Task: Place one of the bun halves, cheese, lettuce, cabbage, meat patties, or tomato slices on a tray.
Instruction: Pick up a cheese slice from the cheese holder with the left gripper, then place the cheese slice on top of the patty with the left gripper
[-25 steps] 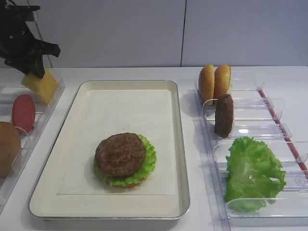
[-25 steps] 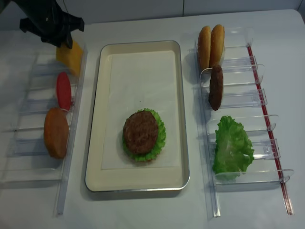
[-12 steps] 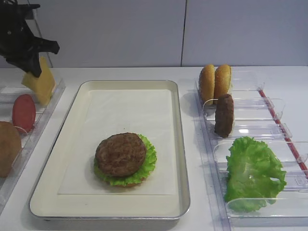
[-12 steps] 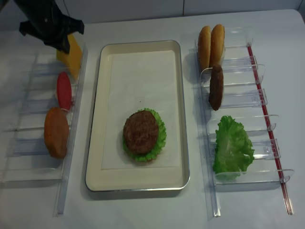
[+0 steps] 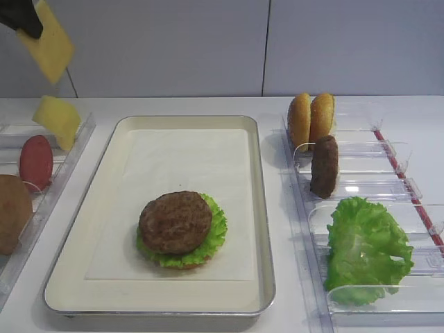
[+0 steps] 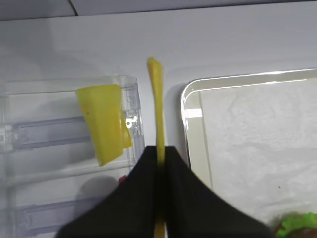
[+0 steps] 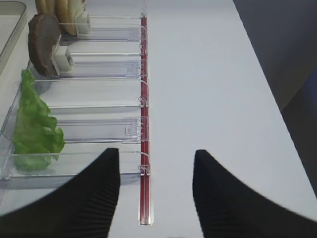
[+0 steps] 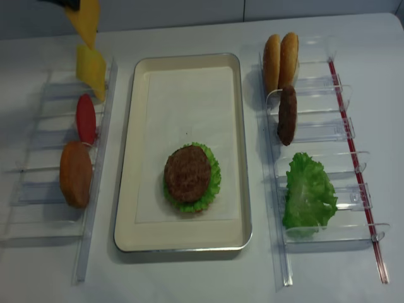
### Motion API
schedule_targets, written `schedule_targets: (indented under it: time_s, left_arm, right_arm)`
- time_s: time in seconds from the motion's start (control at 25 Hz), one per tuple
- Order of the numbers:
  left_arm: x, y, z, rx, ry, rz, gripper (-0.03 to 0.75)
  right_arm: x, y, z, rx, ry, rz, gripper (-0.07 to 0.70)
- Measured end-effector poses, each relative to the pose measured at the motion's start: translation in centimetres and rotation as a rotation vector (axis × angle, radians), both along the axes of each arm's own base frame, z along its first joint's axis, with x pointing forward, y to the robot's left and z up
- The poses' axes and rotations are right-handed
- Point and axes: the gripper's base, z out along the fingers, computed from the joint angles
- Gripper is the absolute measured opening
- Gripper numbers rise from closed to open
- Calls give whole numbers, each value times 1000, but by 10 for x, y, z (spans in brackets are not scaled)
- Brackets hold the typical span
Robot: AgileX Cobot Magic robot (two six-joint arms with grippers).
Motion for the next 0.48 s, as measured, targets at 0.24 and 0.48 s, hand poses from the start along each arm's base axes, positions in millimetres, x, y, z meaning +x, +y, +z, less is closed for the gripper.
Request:
schedule_targets:
  time_s: [0.24, 0.48]
  left_arm:
    - [-53, -2, 25, -35, -27, -18, -9]
    - [-121, -8, 13, -88, 23, -82, -9]
  right_arm:
    - [0, 0, 0, 0, 0, 0, 345]
    - [0, 0, 0, 0, 0, 0, 345]
